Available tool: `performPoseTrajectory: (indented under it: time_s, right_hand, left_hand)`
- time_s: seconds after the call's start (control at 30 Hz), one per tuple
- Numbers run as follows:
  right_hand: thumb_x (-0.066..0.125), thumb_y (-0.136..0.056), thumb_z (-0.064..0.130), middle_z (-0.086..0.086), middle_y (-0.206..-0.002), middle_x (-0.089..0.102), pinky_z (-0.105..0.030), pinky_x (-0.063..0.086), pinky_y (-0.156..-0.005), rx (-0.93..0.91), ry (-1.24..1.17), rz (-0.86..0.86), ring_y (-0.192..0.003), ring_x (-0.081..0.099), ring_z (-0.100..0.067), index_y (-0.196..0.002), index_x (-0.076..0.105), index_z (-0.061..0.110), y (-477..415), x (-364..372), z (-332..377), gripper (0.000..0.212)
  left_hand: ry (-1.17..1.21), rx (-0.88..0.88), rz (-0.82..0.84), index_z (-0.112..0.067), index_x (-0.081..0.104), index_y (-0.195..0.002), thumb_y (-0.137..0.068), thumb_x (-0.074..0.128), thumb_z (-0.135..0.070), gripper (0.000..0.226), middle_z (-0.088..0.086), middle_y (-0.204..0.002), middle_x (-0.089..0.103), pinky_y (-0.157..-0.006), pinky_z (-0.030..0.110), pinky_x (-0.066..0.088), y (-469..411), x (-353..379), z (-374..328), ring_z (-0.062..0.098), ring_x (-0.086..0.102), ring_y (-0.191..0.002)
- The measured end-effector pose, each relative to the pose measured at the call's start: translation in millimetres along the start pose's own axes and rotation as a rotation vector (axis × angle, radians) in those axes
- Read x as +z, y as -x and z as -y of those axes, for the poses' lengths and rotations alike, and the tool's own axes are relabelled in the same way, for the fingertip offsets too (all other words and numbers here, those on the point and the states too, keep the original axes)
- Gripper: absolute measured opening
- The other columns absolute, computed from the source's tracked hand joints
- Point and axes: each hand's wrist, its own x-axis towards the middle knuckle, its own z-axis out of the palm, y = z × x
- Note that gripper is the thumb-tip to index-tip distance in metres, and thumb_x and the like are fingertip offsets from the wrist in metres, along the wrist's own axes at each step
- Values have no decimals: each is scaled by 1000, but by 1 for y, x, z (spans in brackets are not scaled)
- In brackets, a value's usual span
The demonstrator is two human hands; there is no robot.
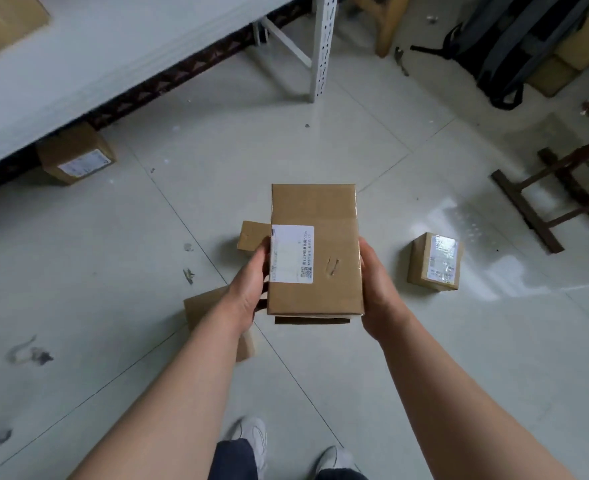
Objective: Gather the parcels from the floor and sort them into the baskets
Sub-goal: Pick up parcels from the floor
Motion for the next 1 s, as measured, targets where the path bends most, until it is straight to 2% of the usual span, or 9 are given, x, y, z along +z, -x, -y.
performPoseTrajectory:
  time_s: [0.1, 0.2, 0.33, 0.4, 0.53, 0.67, 0.77, 0.87, 1.0]
  right_hand:
    - [30, -101, 49, -3, -107, 74, -38, 49, -89, -16, 17, 43, -100, 68, -18, -106, 71, 23, 59, 37, 60, 49]
    - [30, -99, 49, -7, -111, 73, -44, 47, -96, -28, 46, 122, -106, 67, -24, -110, 69, 17, 121, 77, 123, 52]
    - [26, -100, 47, -12, -116, 70, -47, 46, -98, -38, 130, 238, -108, 65, -25, -114, 67, 14, 200, 132, 200, 55]
    - [26, -101, 45, -11, -113, 71, -39, 51, -88, -56, 189, 309, -99, 68, -23, -108, 70, 15, 236, 164, 234, 54]
    - [31, -100, 40, -4, -86, 75, -25, 51, -58, -73, 238, 483, -71, 70, -15, -86, 72, 19, 307, 237, 291, 49]
    - [36, -96, 49, -3, -88, 76, -35, 48, -78, -139, 346, 527, -78, 68, -18, -81, 76, 24, 361, 322, 308, 49]
    - [41, -93, 53, 1, -73, 75, -31, 45, -72, -130, 459, 547, -77, 65, -20, -79, 73, 24, 404, 384, 304, 46]
    - [41, -92, 57, 1, -77, 74, -29, 44, -68, -126, 560, 584, -79, 62, -18, -81, 71, 24, 444, 448, 284, 46]
    - [37, -90, 62, -2, -93, 77, -37, 50, -94, -107, 592, 649, -100, 68, -24, -94, 75, 25, 479, 541, 241, 54]
  left_hand:
    - [15, -9, -29, -38, 70, -110, -86, 29, -77, 62, -8, -109, 73, -99, 37, 48, 75, -24, -46, 15, 65, -107]
    - [32, -13, -83, -38, 70, -111, -87, 25, -77, 64, -5, -110, 73, -93, 35, 50, 157, -50, -95, 16, 66, -106]
    - [49, 16, -170, -34, 69, -105, -91, 22, -72, 62, -2, -103, 73, -73, 28, 50, 278, -86, -154, 16, 66, -90]
    - [72, 54, -221, -30, 68, -107, -93, 21, -69, 63, -4, -100, 71, -68, 27, 48, 340, -107, -176, 15, 63, -82]
    - [151, 156, -364, -25, 68, -108, -93, 19, -70, 68, -4, -91, 69, -66, 28, 49, 450, -157, -196, 16, 63, -78]
    - [281, 234, -539, -26, 67, -99, -93, 22, -69, 63, 0, -88, 69, -69, 31, 53, 543, -208, -189, 19, 63, -77]
    - [392, 260, -657, -26, 66, -86, -92, 26, -70, 60, 4, -85, 68, -79, 39, 55, 596, -250, -166, 24, 63, -79]
    - [457, 278, -720, -22, 68, -97, -92, 26, -71, 65, 10, -96, 69, -88, 43, 54, 635, -300, -131, 28, 64, -89]
    - [518, 301, -803, -22, 65, -123, -88, 27, -76, 74, 10, -121, 66, -103, 49, 43, 678, -377, -81, 32, 60, -113]
